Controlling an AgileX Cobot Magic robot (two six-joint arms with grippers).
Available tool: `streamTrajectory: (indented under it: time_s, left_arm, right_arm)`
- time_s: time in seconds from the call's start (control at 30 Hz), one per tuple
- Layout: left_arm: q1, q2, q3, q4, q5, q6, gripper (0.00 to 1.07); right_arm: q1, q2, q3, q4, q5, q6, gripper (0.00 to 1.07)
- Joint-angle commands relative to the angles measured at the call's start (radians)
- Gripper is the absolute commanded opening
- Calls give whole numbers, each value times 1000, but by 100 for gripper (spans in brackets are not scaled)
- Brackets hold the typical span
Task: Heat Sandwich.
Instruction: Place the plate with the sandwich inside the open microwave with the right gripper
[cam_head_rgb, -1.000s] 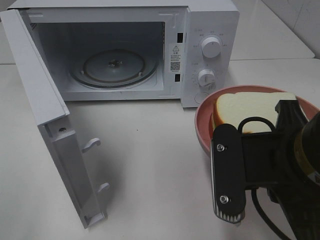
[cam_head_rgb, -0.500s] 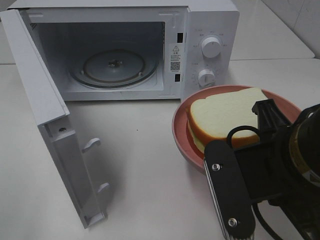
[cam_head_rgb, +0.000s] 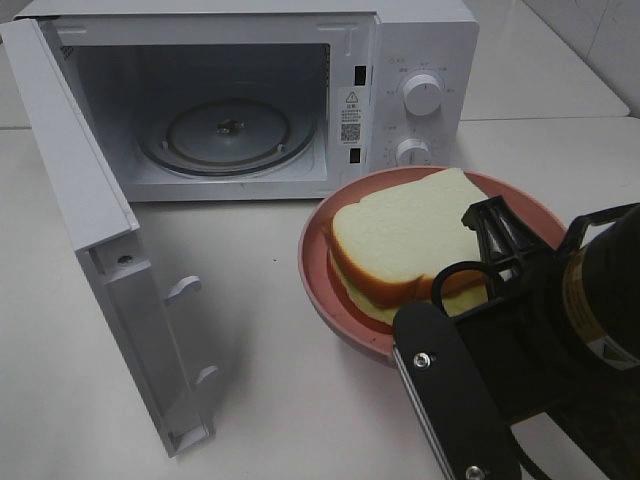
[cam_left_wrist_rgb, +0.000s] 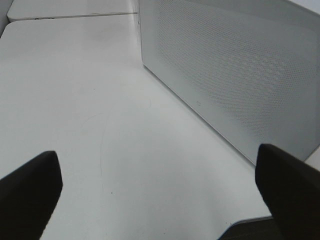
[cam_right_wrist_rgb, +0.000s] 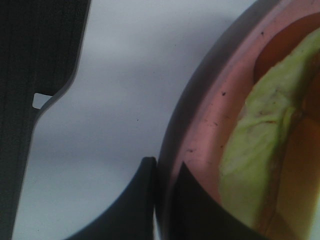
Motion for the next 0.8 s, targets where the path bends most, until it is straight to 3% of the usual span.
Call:
streamTrajectory:
  time_s: [0.03,0.37,0.8]
  left_arm:
    - [-2,-24,2,-6,-15,-2,103]
    - [-2,-24,2,-6,-15,-2,103]
    - [-2,-24,2,-6,-15,-2,103]
  right_arm:
    - [0,-5,4,-24,-51,-97,1]
    - [-1,-5,4,-18,-106,-213,1]
    - [-190,-5,4,91,-230,-556,0]
